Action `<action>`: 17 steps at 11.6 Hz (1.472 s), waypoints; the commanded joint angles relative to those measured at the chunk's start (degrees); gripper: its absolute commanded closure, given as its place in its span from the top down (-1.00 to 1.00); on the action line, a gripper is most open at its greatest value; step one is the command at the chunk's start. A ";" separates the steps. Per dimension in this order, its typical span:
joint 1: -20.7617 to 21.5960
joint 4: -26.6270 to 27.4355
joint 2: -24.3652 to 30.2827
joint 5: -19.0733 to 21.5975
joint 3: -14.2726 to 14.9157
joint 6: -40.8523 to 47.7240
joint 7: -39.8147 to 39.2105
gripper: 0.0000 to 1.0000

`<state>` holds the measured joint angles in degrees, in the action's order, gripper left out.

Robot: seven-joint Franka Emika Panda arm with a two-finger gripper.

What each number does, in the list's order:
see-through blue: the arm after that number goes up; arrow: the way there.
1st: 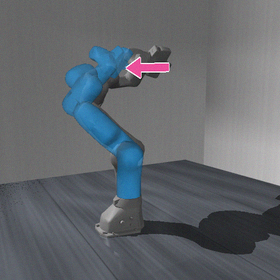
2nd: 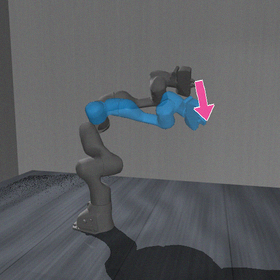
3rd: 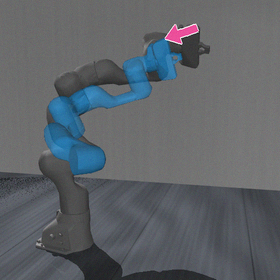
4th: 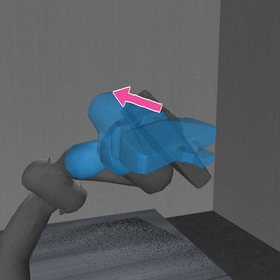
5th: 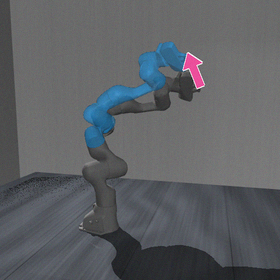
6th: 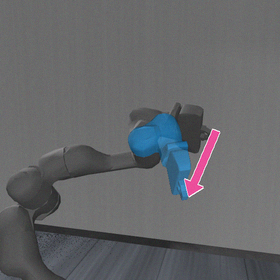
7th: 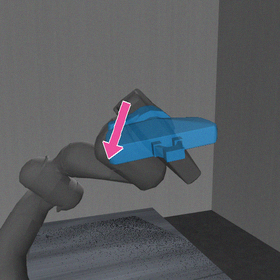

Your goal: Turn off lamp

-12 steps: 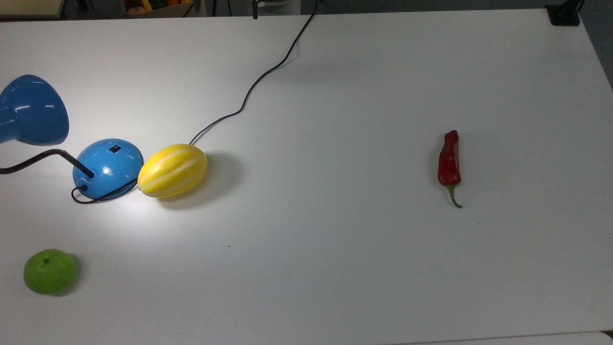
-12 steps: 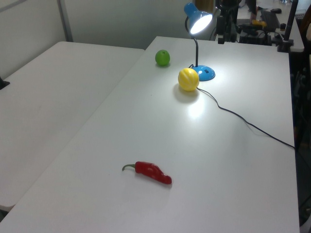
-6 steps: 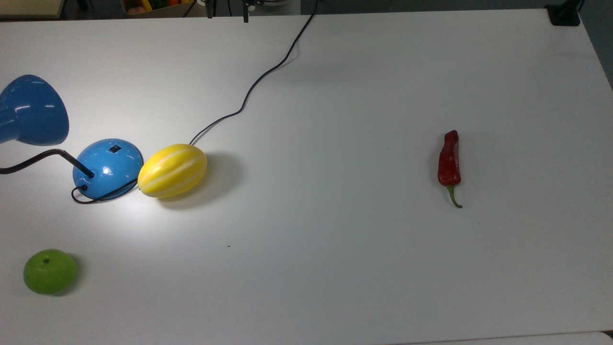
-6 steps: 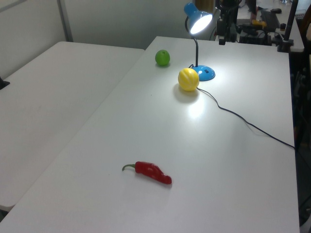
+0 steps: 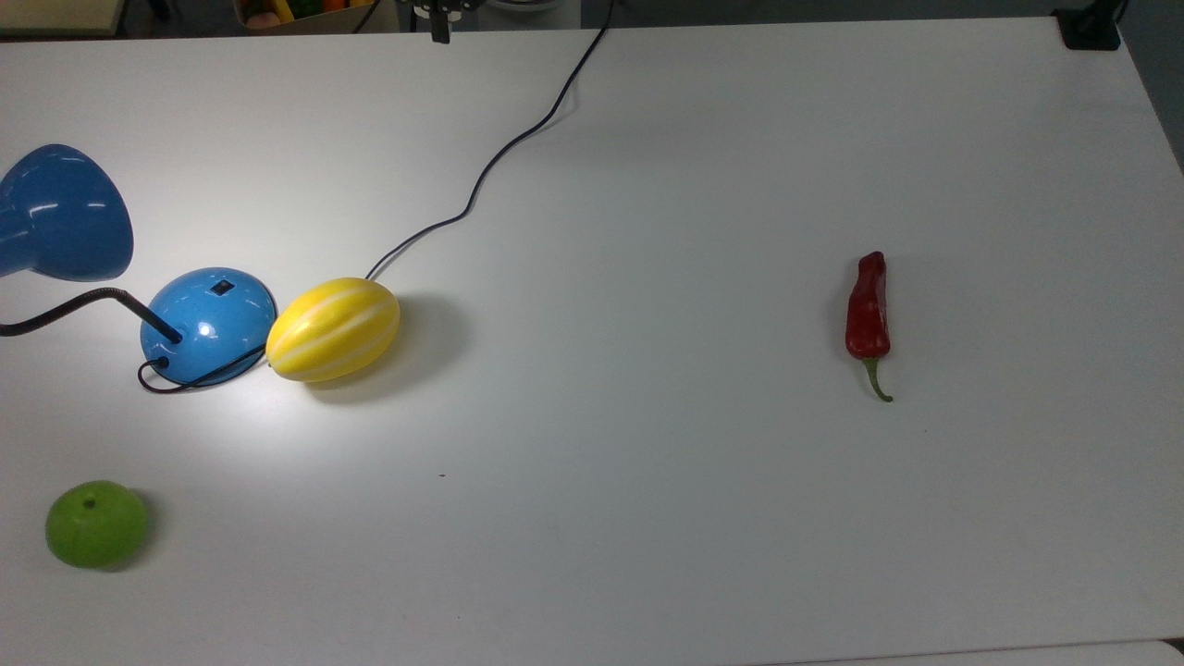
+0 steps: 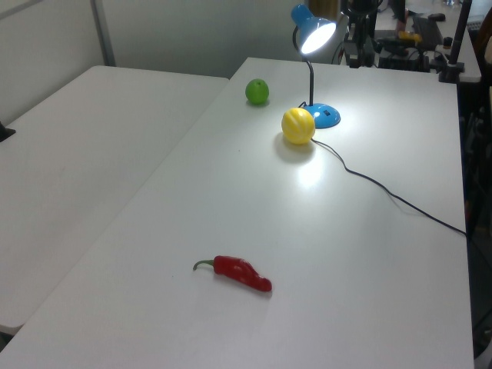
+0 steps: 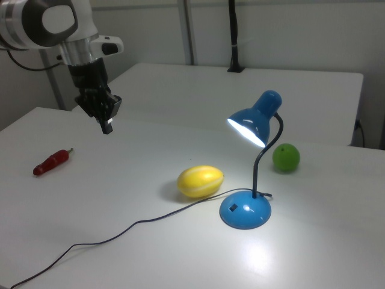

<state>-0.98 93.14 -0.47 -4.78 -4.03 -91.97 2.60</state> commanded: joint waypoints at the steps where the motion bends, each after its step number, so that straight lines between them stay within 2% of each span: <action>1: 0.02 0.46 0.56 0.74 0.16 0.83 -1.10 -1.00; 5: -1.30 1.07 0.47 0.74 0.25 0.30 -1.11 -1.00; 8: -2.26 6.07 0.56 0.74 0.25 -6.45 -0.58 -1.00; 12: -4.38 10.12 0.56 0.74 0.34 -9.01 -0.40 -1.00; 15: -7.36 16.88 0.64 0.65 0.34 -16.46 -0.40 -1.00; 17: -8.77 18.73 0.12 0.56 0.34 -19.38 -0.40 -1.00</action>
<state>-7.78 106.55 -1.20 -4.78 -3.77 -105.63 2.59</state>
